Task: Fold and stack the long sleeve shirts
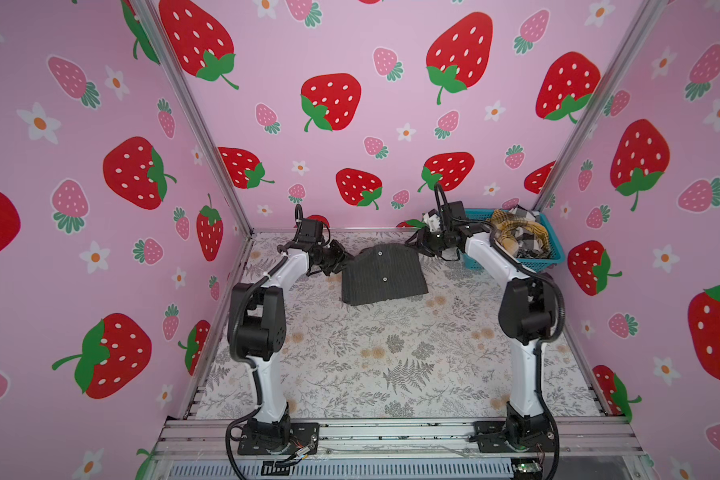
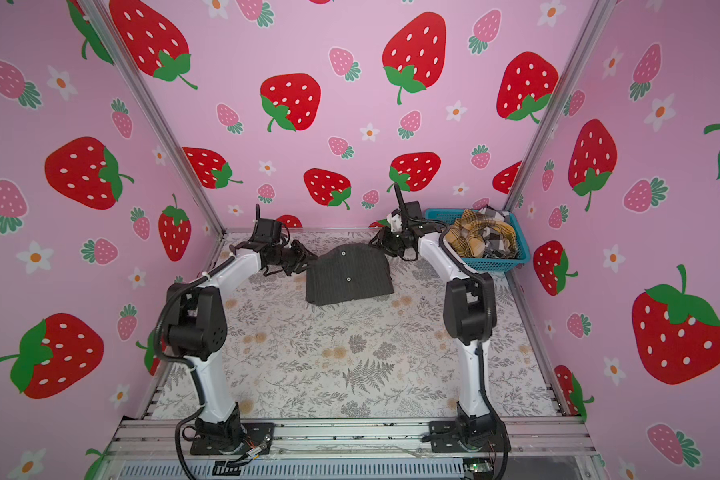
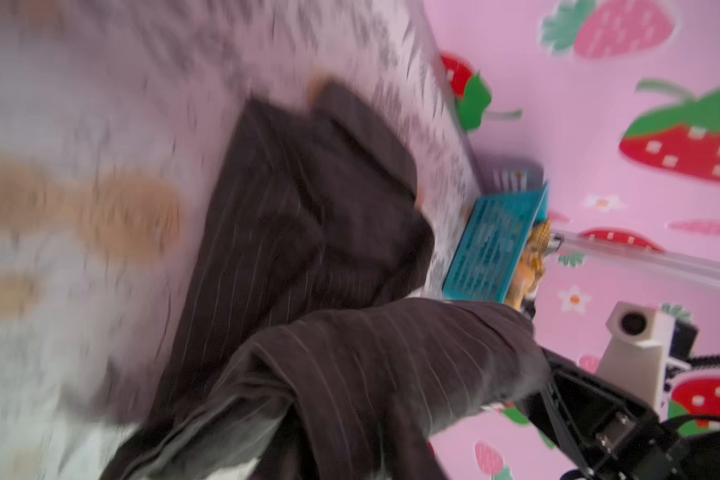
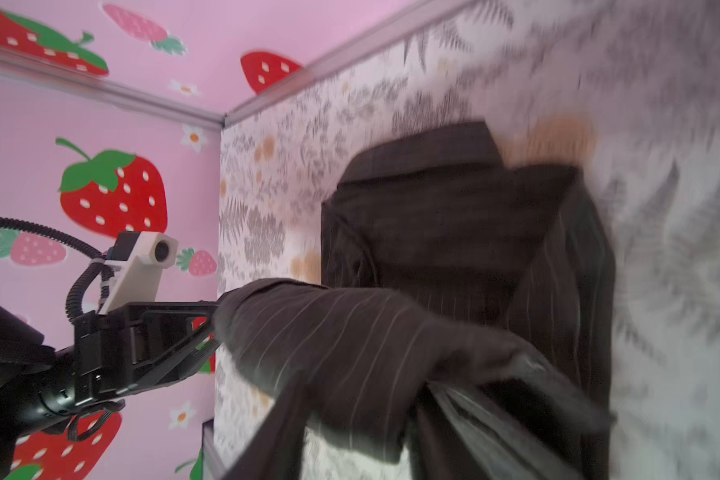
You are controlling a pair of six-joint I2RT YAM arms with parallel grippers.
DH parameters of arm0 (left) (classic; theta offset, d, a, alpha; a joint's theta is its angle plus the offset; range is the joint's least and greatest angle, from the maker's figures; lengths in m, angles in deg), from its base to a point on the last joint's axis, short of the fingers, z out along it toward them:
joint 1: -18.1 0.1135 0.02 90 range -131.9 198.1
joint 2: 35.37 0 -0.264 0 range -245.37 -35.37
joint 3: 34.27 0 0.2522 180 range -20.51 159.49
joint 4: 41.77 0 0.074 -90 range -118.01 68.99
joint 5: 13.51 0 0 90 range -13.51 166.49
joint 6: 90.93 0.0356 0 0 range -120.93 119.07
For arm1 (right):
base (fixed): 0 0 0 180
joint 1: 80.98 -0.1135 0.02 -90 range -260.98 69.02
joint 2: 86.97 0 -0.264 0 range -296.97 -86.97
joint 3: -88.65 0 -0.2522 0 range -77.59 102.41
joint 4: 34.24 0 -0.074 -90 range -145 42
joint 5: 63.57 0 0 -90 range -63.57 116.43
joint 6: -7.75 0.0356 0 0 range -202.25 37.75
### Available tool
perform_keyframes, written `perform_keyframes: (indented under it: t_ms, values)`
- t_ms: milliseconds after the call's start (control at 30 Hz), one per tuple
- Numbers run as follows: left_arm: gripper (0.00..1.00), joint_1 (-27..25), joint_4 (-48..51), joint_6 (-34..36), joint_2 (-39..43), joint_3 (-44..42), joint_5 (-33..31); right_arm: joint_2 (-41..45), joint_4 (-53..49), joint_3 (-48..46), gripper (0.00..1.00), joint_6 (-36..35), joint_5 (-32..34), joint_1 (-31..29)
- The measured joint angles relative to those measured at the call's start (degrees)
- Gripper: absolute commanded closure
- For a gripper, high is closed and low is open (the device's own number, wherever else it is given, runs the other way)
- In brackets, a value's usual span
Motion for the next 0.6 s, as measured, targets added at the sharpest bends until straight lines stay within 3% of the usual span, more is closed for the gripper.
perform_keyframes:
  t_ms: [67,133,200,267,400,500,600]
  values:
    - [0.34,1.49,0.02,0.83,-8.07,10.8,0.83,-8.2,-2.54,10.88,0.13,-1.33,0.39,1.46]
    - [0.3,2.97,0.61,0.5,-14.25,19.85,2.51,-11.58,-5.6,15.3,0.11,-3.32,1.64,2.38]
    - [0.32,4.11,1.57,0.72,-16.5,23.37,3.45,-10.82,-7.3,13.66,0.12,-5.07,2.8,3.06]
    - [0.38,5.05,2.58,1.05,-15.93,23.47,3.54,-6.08,-5.73,5.49,0.16,-6.82,3.93,3.41]
    - [0.64,4.2,3.56,2.75,-10.19,19.08,3.19,5.51,-2.64,-10.19,0.23,-8.63,5.6,1.75]
    - [0.86,1.09,3.26,4.15,-8.2,18.91,3.67,7.52,-0.98,-11.04,0.19,-9.92,7.96,-1.16]
    - [0.93,-2.14,2.6,5.31,-9.03,18.62,4.17,3.67,-0.9,-5.77,0.2,-11.63,10.19,-3.63]
